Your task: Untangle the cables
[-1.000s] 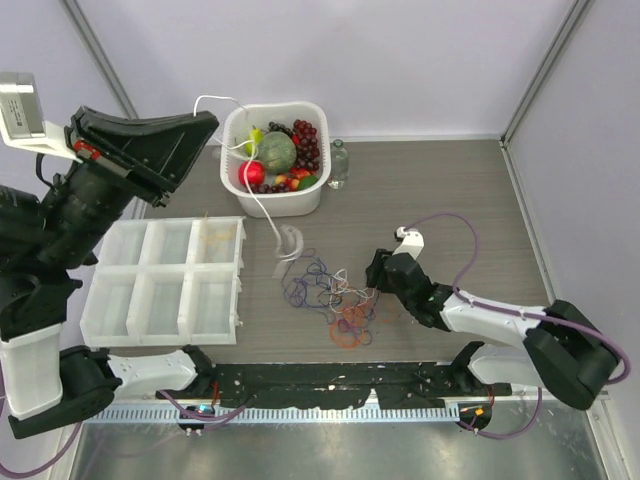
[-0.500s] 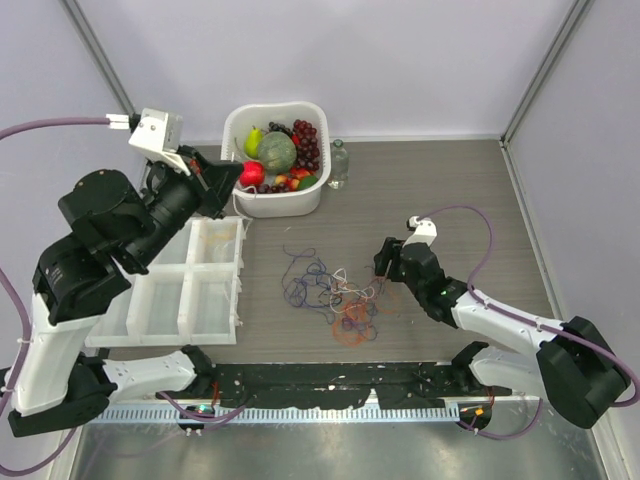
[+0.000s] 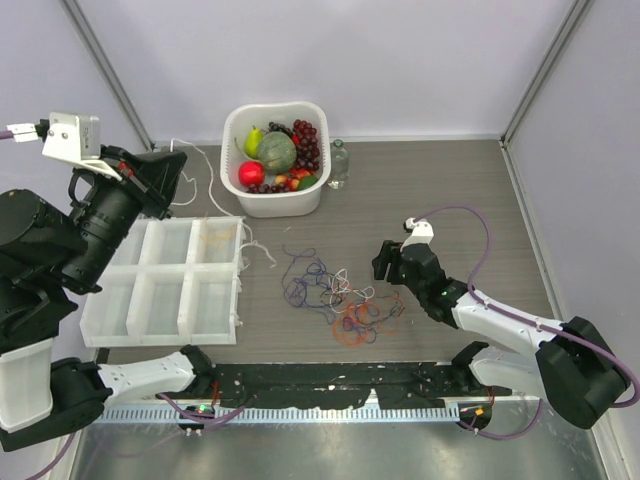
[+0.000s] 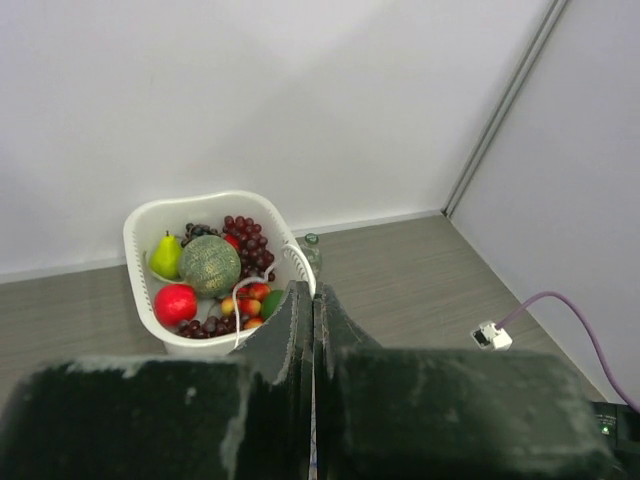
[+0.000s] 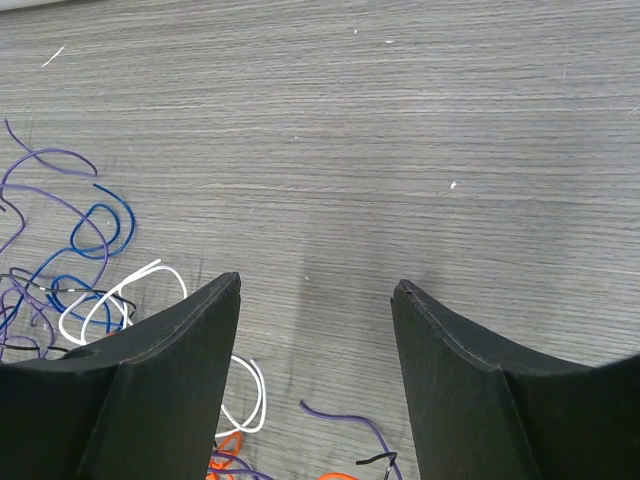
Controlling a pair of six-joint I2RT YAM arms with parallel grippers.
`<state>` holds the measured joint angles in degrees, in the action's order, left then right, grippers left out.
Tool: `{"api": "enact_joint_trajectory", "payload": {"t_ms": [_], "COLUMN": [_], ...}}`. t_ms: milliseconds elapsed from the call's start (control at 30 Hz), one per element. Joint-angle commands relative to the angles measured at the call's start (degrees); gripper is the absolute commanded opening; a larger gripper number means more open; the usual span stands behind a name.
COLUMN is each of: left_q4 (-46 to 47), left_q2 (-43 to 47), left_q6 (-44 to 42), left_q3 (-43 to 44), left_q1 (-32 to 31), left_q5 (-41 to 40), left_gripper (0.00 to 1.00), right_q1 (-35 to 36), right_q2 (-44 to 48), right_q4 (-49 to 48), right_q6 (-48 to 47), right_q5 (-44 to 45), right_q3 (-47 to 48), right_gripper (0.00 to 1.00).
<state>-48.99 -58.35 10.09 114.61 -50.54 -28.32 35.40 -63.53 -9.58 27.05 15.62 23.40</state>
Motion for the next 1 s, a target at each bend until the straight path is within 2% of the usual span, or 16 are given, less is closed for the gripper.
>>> {"api": "enact_joint_trajectory", "payload": {"t_ms": [0, 167, 400, 667, 833, 967], "left_q4": [-0.49, -1.46, -2.33, -1.55, -4.26, -4.88], "left_q2": [-2.56, -3.71, -1.95, 5.25, 7.37, 10.88], "left_q6": [-2.26, -2.88, -3.49, -2.0, -1.21, 1.68], "left_q3": [2.55, 5.54, 4.58, -6.93, -9.83, -15.71], "left_q1": [0.09, 0.09, 0.09, 0.09, 0.09, 0.09], "left_q5": [0.54, 0.63, -2.7, -7.71, -10.62, -12.02], "left_gripper": [0.0, 0.0, 0.0, 0.0, 0.0, 0.0], "right_q1": [-0.24, -0.24, -0.24, -0.24, -0.33, -0.33], "right_q2": [-0.19, -0.19, 0.07, 0.95, 0.77, 0.86], "right_q4": [-2.46, -2.54, -2.55, -2.72, -2.72, -2.81], "right_q6": [-0.94, -1.03, -1.03, -0.86, -0.94, -0.94], "right_q5": [-0.94, -1.38, -1.82, -1.73, -1.82, -1.73], "right_q3": [0.16, 0.07, -0.02, -0.46, -0.46, -0.55], "right_gripper": [0.67, 0.67, 0.68, 0.67, 0.67, 0.68]}}
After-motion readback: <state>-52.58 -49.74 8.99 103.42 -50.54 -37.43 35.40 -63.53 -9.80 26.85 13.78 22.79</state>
